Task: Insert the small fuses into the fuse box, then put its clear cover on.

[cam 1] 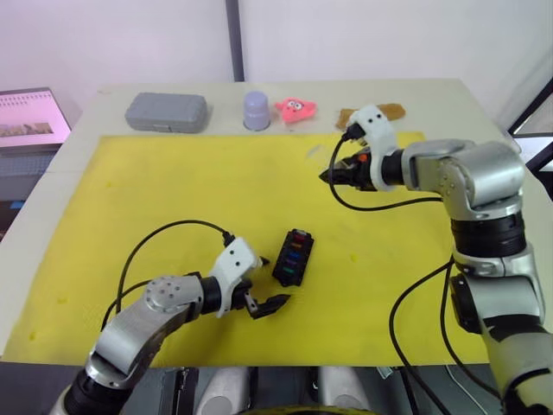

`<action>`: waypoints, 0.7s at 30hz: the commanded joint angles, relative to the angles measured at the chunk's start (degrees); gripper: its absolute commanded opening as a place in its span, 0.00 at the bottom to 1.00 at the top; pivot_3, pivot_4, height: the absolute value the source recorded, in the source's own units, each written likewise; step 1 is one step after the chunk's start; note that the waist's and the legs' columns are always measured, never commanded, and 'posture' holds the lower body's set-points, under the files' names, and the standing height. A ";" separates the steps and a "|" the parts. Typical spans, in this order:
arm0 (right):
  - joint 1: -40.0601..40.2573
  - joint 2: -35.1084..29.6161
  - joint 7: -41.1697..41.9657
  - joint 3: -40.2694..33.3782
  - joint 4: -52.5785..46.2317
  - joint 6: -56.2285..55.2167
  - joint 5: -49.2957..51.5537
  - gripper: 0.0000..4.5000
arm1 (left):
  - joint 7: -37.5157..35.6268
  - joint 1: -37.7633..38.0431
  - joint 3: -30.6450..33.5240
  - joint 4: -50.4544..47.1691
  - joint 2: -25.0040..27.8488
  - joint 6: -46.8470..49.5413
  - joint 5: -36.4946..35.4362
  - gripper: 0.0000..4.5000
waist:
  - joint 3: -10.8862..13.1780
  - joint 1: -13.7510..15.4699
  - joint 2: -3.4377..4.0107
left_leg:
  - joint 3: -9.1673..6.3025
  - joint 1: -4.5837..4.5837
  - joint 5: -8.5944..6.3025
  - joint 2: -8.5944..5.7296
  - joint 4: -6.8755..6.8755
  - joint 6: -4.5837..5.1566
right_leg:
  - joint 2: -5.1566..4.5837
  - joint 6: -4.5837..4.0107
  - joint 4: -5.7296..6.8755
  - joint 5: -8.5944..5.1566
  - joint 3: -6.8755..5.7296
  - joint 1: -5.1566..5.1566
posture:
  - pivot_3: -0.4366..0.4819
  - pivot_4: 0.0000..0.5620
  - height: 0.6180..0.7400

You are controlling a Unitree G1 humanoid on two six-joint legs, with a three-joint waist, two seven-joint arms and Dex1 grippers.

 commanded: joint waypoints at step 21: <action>-4.49 0.01 -3.44 -2.35 -3.43 2.46 4.30 0.38 | 23.15 1.97 -8.73 -0.56 -14.37 3.65 9.88 1.00 | 0.00 1.02 0.00 | 0.06 0.03 0.00 -0.05 0.02 0.00 | -0.05 0.00 -0.01 0.00 0.00 0.06 | 0.48 0.27 1.00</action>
